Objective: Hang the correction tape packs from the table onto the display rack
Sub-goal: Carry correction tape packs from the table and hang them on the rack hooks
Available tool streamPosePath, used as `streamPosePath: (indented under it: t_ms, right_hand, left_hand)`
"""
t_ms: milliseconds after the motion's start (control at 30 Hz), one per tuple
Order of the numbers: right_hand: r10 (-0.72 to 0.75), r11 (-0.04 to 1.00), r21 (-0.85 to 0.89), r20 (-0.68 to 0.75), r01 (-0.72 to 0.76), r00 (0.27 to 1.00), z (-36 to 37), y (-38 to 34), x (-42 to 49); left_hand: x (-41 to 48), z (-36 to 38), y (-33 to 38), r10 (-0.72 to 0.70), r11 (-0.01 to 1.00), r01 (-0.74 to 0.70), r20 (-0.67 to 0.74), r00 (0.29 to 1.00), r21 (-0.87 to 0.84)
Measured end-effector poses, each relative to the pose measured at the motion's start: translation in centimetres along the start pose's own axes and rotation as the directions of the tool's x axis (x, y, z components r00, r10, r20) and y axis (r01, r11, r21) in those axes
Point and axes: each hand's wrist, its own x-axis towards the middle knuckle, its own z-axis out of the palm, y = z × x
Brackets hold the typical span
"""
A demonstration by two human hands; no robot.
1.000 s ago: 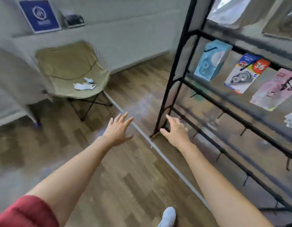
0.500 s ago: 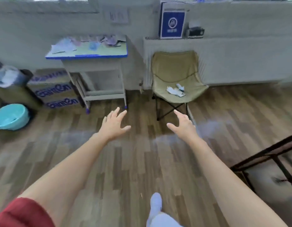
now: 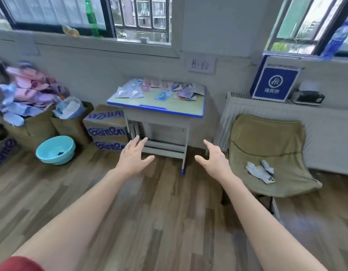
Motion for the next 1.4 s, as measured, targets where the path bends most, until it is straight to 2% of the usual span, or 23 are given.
streamPosePath:
  t_ms: [233, 367, 633, 867, 1033, 1167, 1400]
  right_hand:
    - [-0.024, 0.999, -0.022, 0.037, 0.025, 0.999, 0.6, -1.5, 12.9]
    - [-0.002, 1.0, -0.025, 0.004, 0.002, 1.0, 1.1, -2.1, 21.9]
    - [0.145, 0.989, -0.002, -0.028, -0.145, 0.989, 1.2, -3.5, 38.7]
    - [0.214, 0.977, -0.003, -0.013, -0.214, 0.977, 2.2, -2.3, 50.3]
    - [0.266, 0.964, 0.014, -0.025, -0.266, 0.964, 2.6, -0.3, 59.5]
    - [0.29, 0.956, 0.034, -0.004, -0.29, 0.957, 3.1, 1.5, 66.1]
    - [0.334, 0.937, -0.119, 0.024, -0.329, 0.942, 4.0, 4.2, 75.0]
  left_hand:
    - [12.2, 0.4, -0.9, -0.027, 0.998, 0.028, 0.013, 1.0, -0.05]
    - [22.2, 0.4, -1.5, 0.018, 0.997, -0.016, 0.021, 1.0, -0.073]
    - [41.0, -0.1, -1.5, 0.08, 0.993, -0.072, 0.091, 0.993, -0.088]
    - [52.2, 2.5, -1.1, 0.085, 0.995, -0.074, 0.173, 0.981, -0.067]
    - [59.9, 4.9, -1.1, 0.05, 0.996, -0.037, 0.175, 0.983, -0.08]
    - [65.1, 6.9, -1.5, -0.035, 0.999, 0.039, 0.224, 0.974, -0.011]
    - [69.8, 9.9, -3.1, -0.1, 0.982, 0.047, 0.293, 0.951, 0.182]
